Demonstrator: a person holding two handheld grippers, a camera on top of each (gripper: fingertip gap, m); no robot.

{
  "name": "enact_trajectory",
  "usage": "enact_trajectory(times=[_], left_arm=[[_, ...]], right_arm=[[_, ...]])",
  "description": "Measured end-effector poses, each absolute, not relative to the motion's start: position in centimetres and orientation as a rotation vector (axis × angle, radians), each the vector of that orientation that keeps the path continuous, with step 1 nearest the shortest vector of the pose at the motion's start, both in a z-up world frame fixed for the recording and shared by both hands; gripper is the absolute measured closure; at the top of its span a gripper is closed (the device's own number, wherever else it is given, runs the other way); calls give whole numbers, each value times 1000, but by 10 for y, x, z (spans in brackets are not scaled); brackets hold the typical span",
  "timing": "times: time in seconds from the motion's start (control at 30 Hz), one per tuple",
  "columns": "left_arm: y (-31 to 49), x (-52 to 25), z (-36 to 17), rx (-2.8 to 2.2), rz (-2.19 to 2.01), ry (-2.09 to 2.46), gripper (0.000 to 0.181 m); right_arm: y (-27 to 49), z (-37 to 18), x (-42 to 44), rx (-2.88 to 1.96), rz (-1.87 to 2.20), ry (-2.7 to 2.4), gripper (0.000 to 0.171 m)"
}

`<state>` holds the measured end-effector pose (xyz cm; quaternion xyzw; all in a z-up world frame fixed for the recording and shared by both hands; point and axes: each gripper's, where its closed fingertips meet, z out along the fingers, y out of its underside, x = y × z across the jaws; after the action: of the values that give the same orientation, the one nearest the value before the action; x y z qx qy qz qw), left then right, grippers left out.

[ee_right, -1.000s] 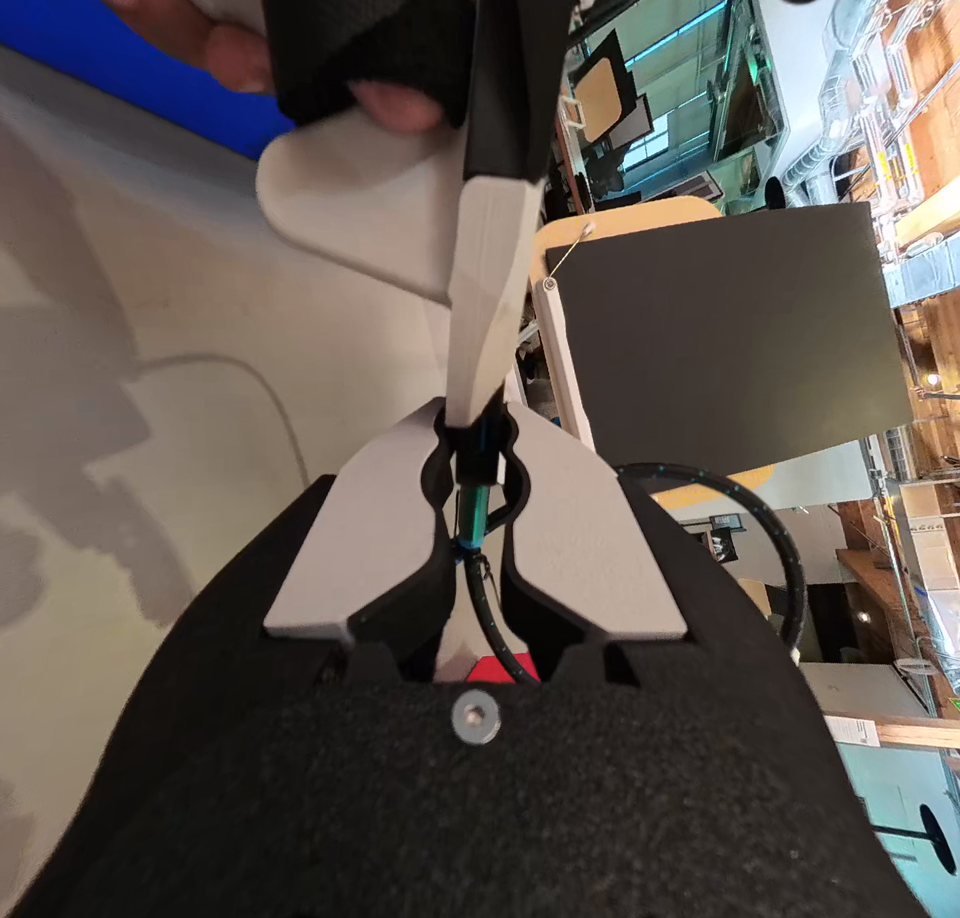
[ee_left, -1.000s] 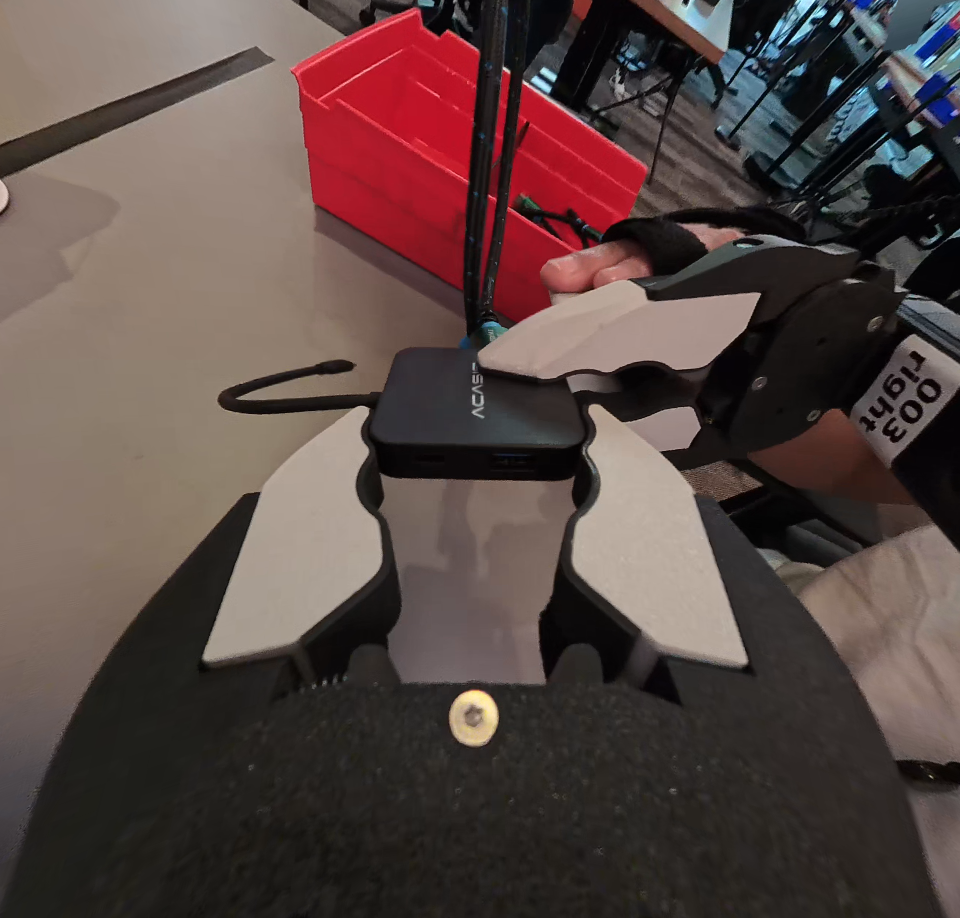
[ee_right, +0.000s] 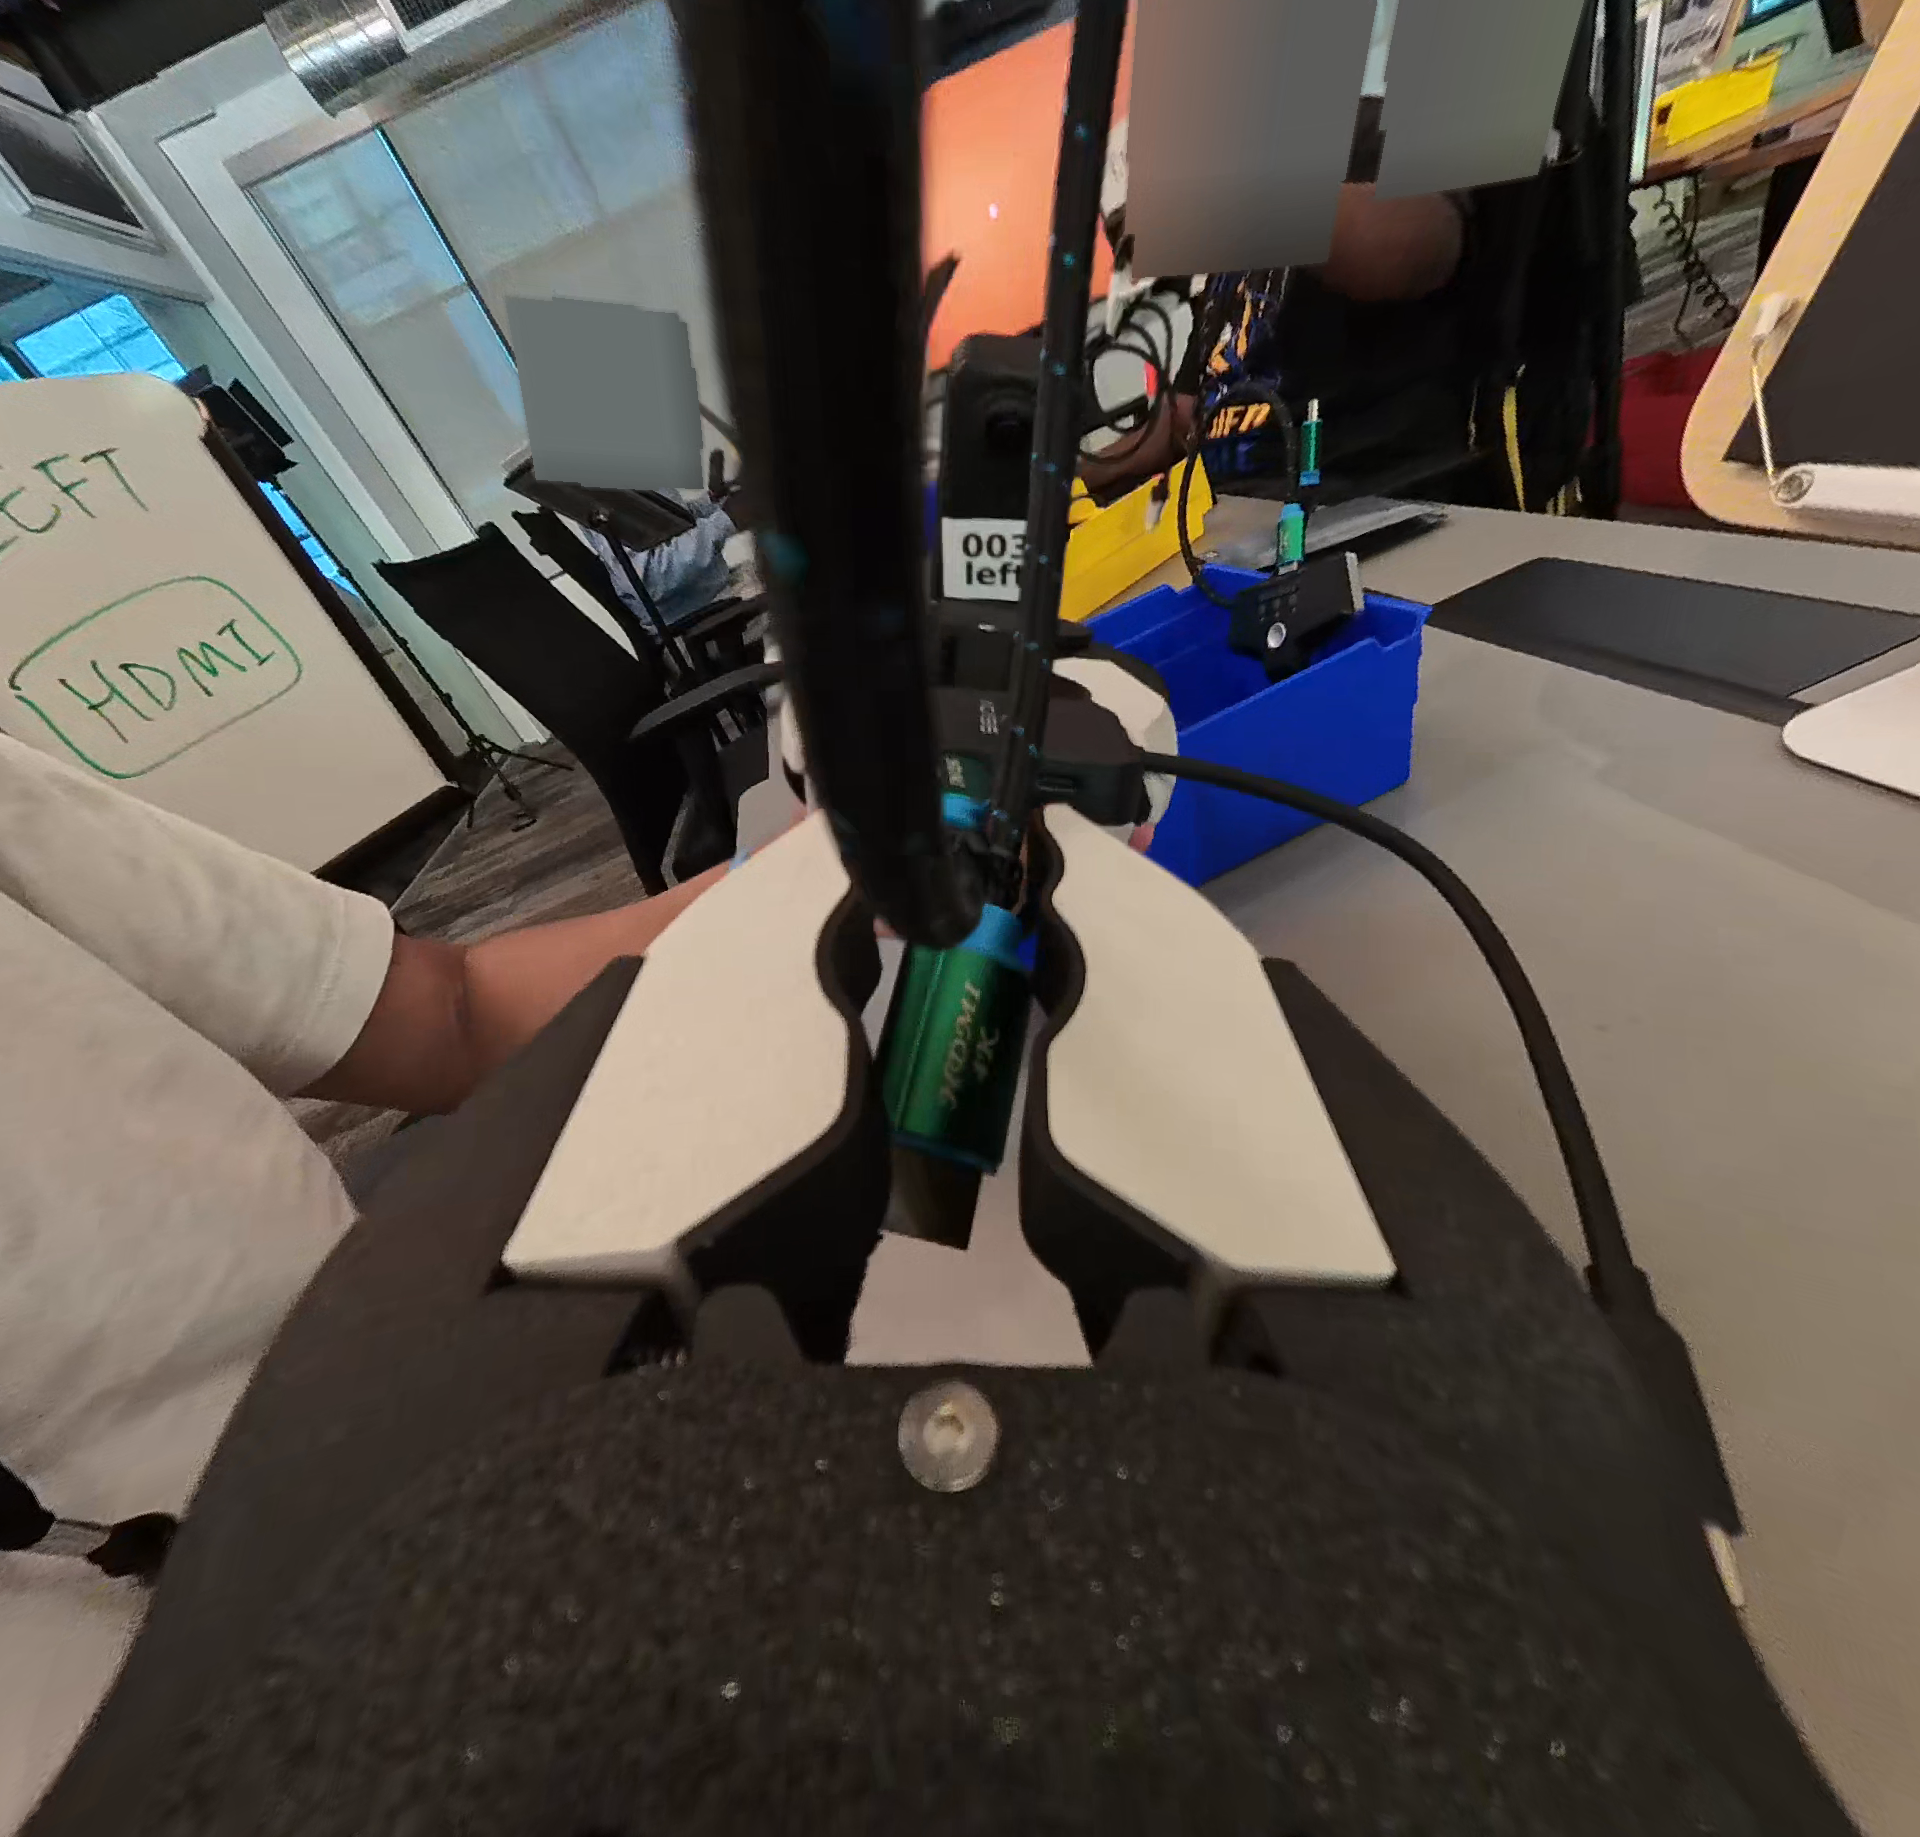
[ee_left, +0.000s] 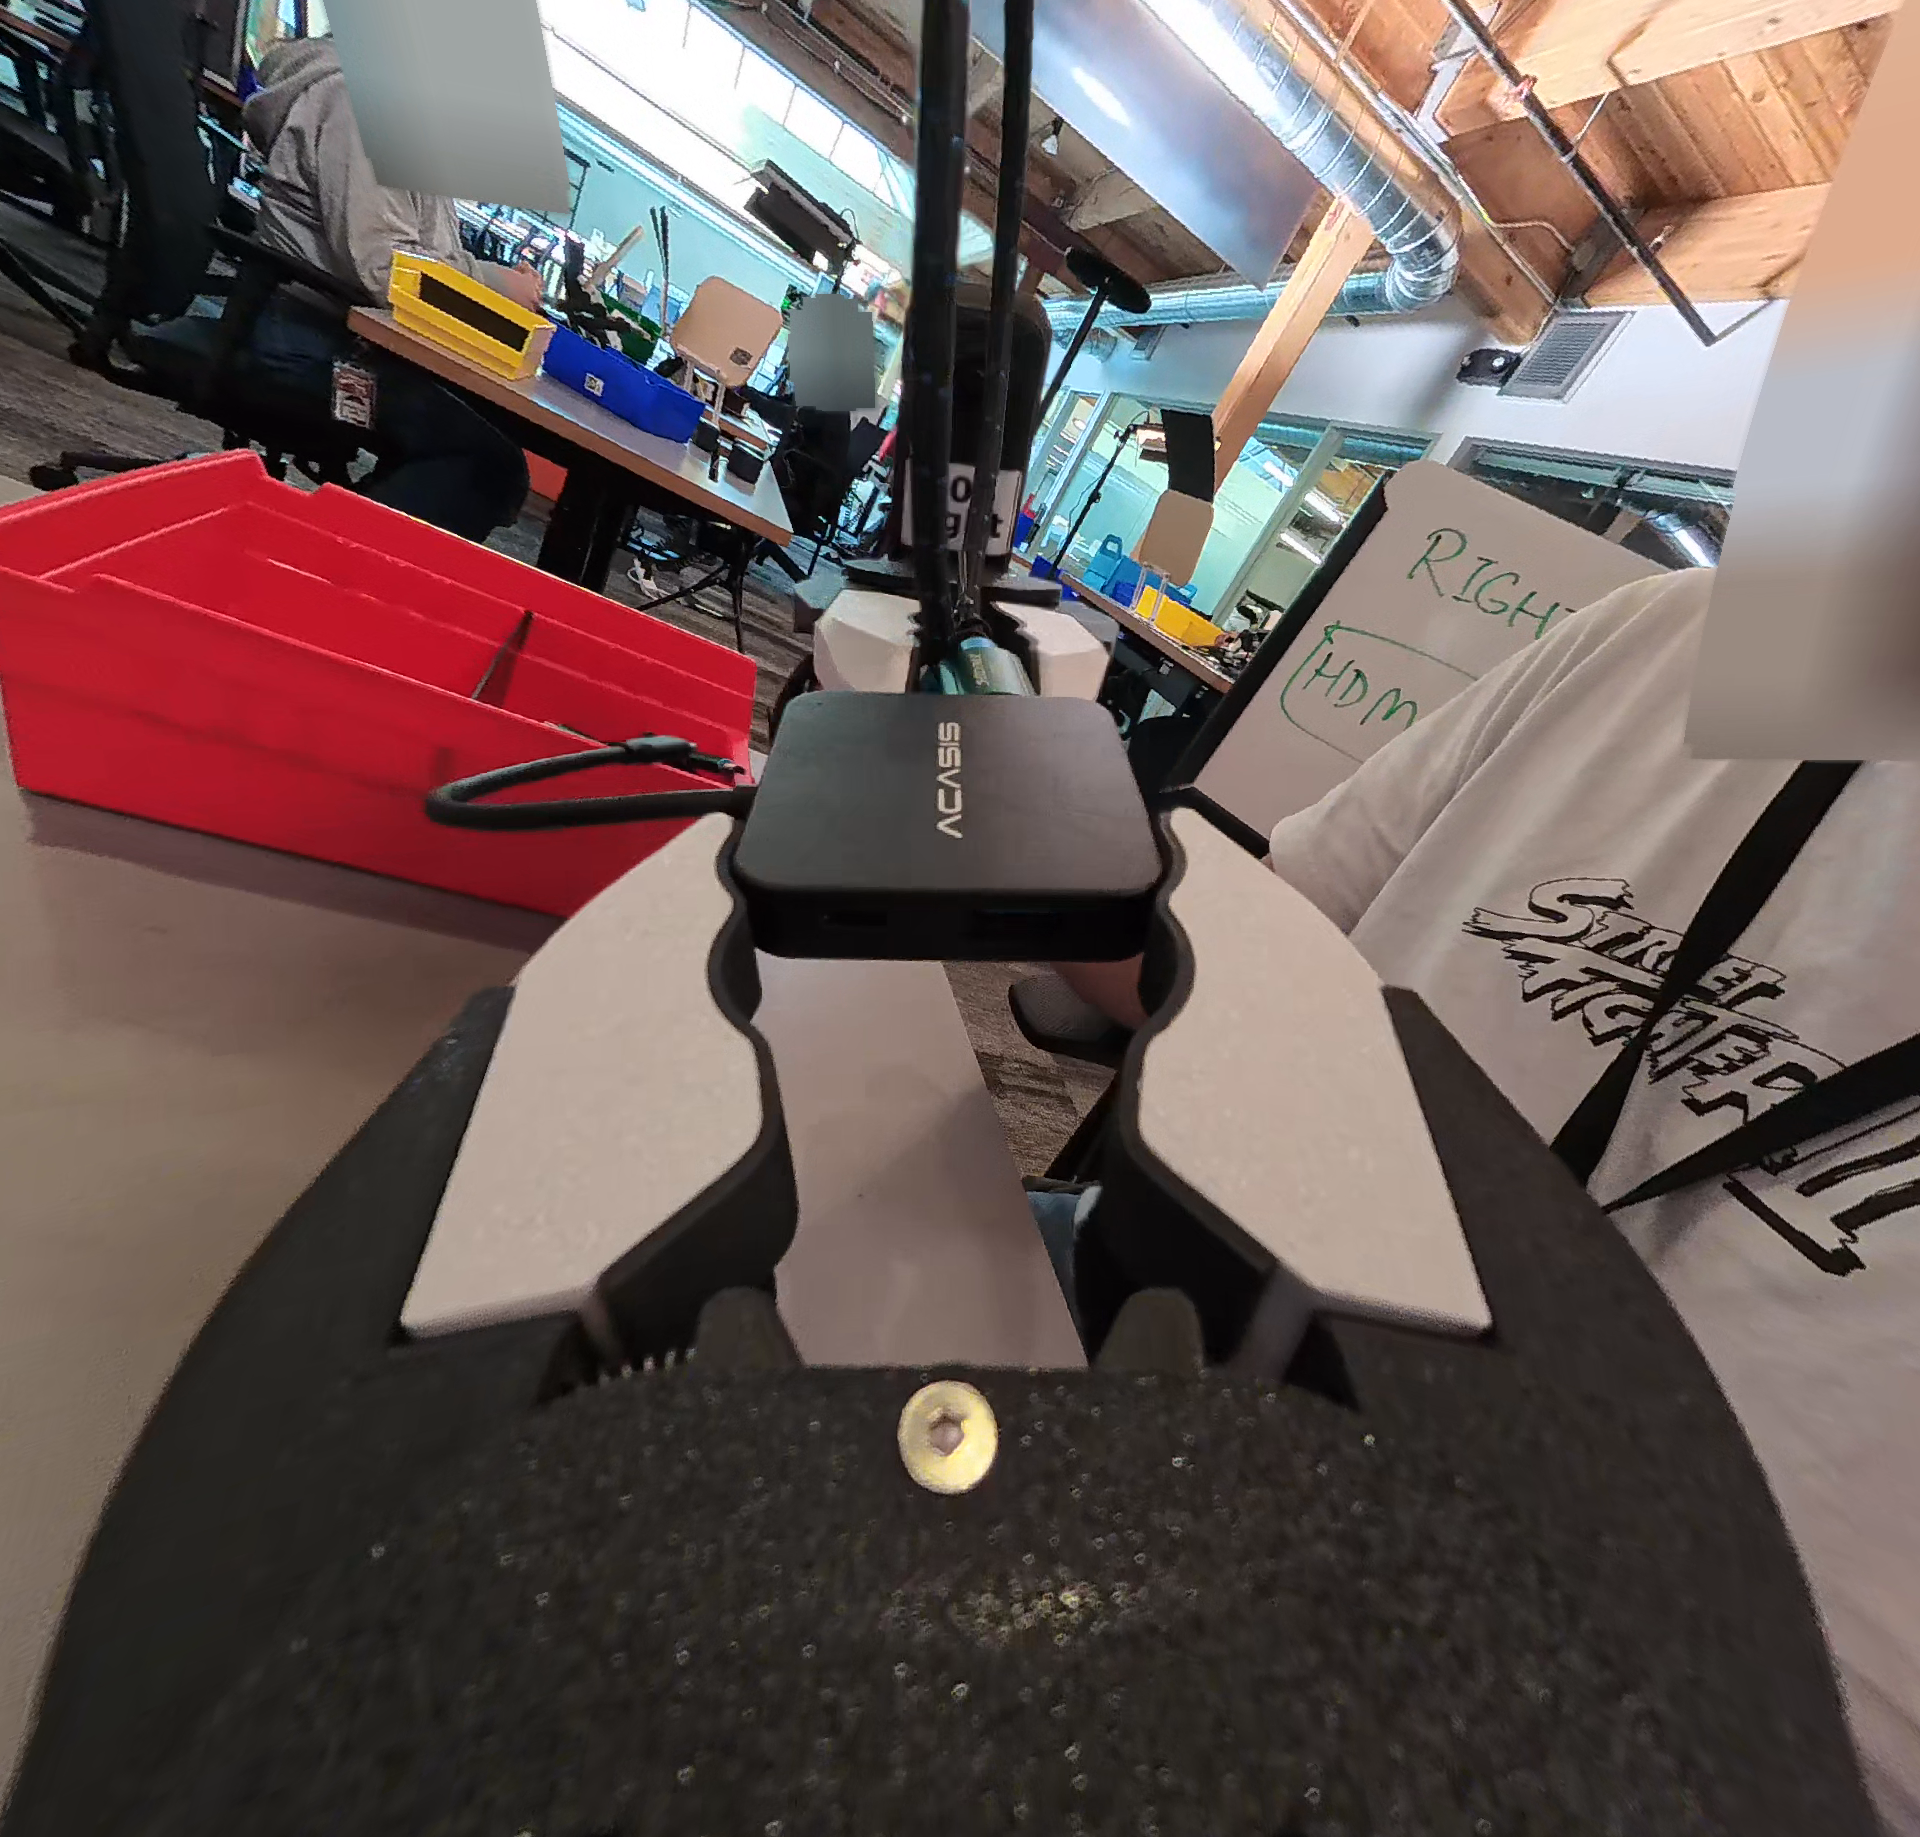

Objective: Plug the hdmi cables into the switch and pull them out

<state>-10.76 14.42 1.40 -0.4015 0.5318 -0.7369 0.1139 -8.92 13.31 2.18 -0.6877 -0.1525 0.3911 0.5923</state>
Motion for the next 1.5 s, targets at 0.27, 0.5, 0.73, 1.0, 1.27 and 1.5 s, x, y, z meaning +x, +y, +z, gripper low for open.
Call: enact_trajectory(times=[0.27,0.5,0.73,1.0,1.27,1.5], left_arm=[[144,-108,4,-1225,-2070,1624,110],[147,-102,-7,-1304,-1916,1604,110],[174,-104,-26,-1385,-1479,1576,107],[172,-101,-36,-1148,-745,1698,108],[184,-82,-51,-868,-147,1730,164],[191,-75,-50,-739,21,1702,168]], right_arm=[[131,14,-90,-1647,969,-380,152],[141,5,-77,-1650,907,-310,166],[149,-2,-67,-1703,802,-234,166],[157,-20,-62,-1809,749,-150,166],[159,-28,-73,-1881,666,-156,166],[158,-26,-73,-1842,681,-224,157]])
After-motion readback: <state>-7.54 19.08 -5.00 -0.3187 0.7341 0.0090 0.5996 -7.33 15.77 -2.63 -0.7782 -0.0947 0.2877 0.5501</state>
